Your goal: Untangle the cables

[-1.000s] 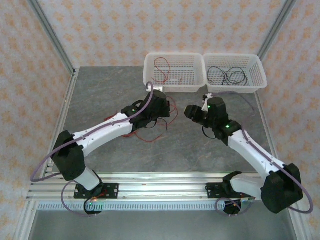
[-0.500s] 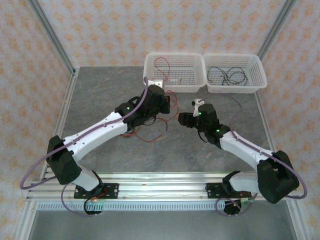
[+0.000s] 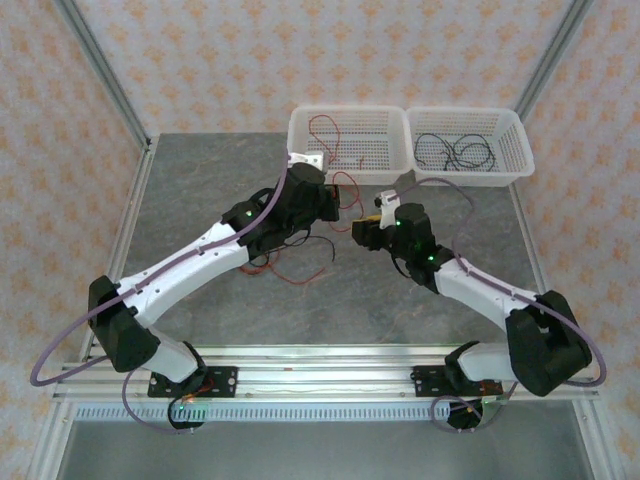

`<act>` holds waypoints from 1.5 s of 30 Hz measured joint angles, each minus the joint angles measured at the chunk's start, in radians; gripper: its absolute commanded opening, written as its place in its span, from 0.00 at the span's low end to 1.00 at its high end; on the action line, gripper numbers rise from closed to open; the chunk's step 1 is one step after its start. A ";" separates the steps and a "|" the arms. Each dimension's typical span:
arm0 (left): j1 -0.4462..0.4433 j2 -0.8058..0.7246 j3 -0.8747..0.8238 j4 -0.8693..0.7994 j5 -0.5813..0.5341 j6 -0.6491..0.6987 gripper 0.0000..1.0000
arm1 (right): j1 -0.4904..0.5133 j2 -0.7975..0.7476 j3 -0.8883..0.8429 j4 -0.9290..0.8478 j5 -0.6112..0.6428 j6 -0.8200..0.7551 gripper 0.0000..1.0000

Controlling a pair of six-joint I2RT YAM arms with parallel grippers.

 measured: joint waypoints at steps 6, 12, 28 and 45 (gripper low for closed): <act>-0.006 -0.001 0.016 -0.018 -0.001 0.008 0.00 | 0.000 0.018 0.019 0.011 0.009 0.011 0.00; -0.008 0.002 0.122 -0.082 -0.061 0.042 0.00 | 0.000 0.012 0.006 0.027 0.008 0.020 0.00; 0.075 0.219 0.502 -0.240 -0.235 0.163 0.00 | 0.024 -0.164 -0.276 0.076 -0.002 0.108 0.00; 0.106 0.370 0.821 -0.327 -0.227 0.225 0.00 | 0.028 -0.173 -0.356 0.091 0.055 0.209 0.33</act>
